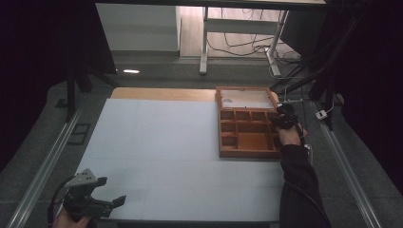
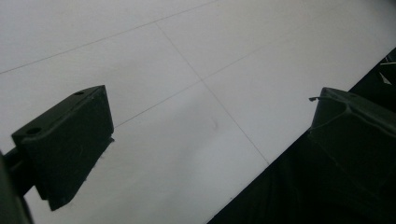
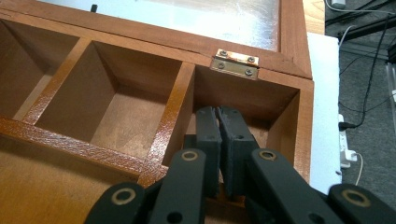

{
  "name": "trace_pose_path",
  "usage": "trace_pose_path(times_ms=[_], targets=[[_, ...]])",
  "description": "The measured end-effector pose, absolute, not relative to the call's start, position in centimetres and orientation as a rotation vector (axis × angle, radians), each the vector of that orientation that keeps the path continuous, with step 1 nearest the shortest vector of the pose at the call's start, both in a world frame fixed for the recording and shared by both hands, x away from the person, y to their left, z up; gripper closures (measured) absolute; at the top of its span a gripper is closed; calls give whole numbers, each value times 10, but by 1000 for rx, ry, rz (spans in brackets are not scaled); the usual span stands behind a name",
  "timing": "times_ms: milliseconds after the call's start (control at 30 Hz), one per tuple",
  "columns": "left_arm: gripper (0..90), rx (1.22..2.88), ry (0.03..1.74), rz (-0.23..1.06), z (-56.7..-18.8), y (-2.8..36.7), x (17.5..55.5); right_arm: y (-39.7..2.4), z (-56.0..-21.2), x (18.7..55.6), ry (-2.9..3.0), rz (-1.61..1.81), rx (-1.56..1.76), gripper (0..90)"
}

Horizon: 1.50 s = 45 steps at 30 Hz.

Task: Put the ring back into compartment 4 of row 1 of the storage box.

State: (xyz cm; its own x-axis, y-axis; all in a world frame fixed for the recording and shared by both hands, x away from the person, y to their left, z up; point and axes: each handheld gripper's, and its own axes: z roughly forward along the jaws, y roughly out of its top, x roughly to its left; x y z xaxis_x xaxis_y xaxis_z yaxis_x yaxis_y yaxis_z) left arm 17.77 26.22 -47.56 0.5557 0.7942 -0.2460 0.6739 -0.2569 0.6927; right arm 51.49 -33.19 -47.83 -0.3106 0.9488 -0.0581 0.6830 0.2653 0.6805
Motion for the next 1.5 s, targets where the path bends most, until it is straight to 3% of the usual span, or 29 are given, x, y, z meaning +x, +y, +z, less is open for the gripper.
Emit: trace_pose_path(times_ms=[633,1100,1500], targets=[[0,1998,1180,198,-475,263,177,-334,-469,508,2039,829,1502,679],[0,1993,1177,195,-475,263,177,-333,-461,498,2053,893,1505,440],[0,1990,1178,196,-475,264,176,-325,-451,486,2093,947,1467,324]])
